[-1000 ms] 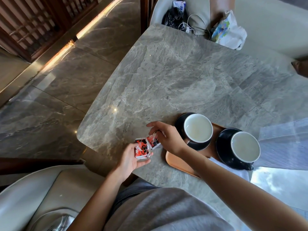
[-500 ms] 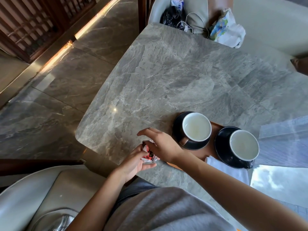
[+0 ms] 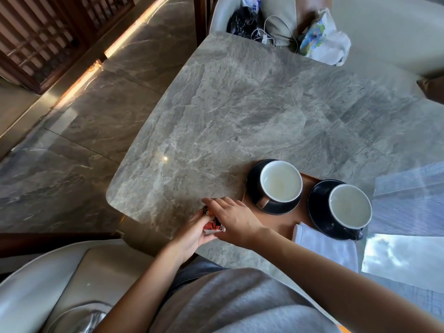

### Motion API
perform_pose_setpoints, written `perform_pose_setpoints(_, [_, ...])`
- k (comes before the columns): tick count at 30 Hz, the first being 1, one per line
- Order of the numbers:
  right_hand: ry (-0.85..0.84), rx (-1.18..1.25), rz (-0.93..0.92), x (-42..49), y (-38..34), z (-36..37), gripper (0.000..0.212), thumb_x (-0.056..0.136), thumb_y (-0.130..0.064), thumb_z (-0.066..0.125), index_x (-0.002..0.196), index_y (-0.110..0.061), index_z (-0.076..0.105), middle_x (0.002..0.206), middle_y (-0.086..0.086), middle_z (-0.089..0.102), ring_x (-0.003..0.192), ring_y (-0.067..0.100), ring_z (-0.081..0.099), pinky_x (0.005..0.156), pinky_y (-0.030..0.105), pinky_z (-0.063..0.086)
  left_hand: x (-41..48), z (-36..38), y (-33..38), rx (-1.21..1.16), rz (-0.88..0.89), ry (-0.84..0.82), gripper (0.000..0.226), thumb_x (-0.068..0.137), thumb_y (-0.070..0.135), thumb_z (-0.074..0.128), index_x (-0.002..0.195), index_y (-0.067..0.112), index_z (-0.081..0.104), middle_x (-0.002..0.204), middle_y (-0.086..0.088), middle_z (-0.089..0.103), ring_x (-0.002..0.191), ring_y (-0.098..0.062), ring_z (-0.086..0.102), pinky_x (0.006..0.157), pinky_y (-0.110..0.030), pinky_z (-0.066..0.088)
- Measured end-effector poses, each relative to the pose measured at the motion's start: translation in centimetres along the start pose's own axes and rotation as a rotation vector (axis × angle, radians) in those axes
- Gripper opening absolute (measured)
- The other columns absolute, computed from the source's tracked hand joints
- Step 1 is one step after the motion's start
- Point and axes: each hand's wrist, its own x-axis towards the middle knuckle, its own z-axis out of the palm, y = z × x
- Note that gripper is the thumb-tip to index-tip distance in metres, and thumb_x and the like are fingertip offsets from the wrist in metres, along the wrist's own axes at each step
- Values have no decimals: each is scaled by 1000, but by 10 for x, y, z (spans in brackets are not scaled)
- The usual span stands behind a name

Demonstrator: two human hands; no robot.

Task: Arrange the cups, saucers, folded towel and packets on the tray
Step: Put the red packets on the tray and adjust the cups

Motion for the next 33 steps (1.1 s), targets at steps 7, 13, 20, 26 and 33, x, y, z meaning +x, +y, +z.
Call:
perform_pose_setpoints(7, [83, 896, 472, -11, -7, -10, 61, 90, -39, 59, 140, -15, 34, 145, 6, 43, 125, 14, 43, 104, 31, 39, -2, 4, 1, -39, 48, 194, 26, 95, 8, 42, 96, 19, 66, 74, 4, 75, 73, -11, 67, 68, -28, 50])
perform_pose_setpoints(13, [42, 1392, 687, -16, -13, 4, 31, 99, -8, 37, 97, -27, 61, 89, -5, 68, 88, 8, 64, 82, 25, 51, 3, 33, 2, -20, 50, 270, 19, 95, 8, 39, 94, 17, 55, 93, -9, 60, 79, -15, 56, 72, -29, 46])
perform_pose_setpoints(20, [246, 1143, 627, -21, -2, 2, 36, 86, 13, 42, 107, -10, 61, 84, -3, 65, 76, 2, 62, 71, 19, 51, 9, 58, 1, 197, 88, 287, 16, 94, 10, 43, 106, 16, 52, 83, 0, 60, 69, -6, 56, 48, -8, 45])
perform_pose_setpoints(26, [299, 1018, 700, -70, 14, 2, 32, 85, 8, 57, 111, -9, 49, 95, 8, 67, 80, 19, 67, 71, 28, 56, 4, 58, 3, 857, 289, 117, 39, 85, 7, 59, 121, 8, 46, 103, -3, 50, 97, -15, 49, 83, -13, 41])
perform_pose_setpoints(33, [406, 862, 781, -85, 30, 0, 36, 76, 5, 65, 102, -5, 42, 91, 9, 66, 84, 24, 65, 71, 32, 51, 16, 65, 15, 1795, 809, -305, 63, 79, 39, 61, 133, 24, 34, 136, 5, 41, 128, -15, 35, 106, -35, 31])
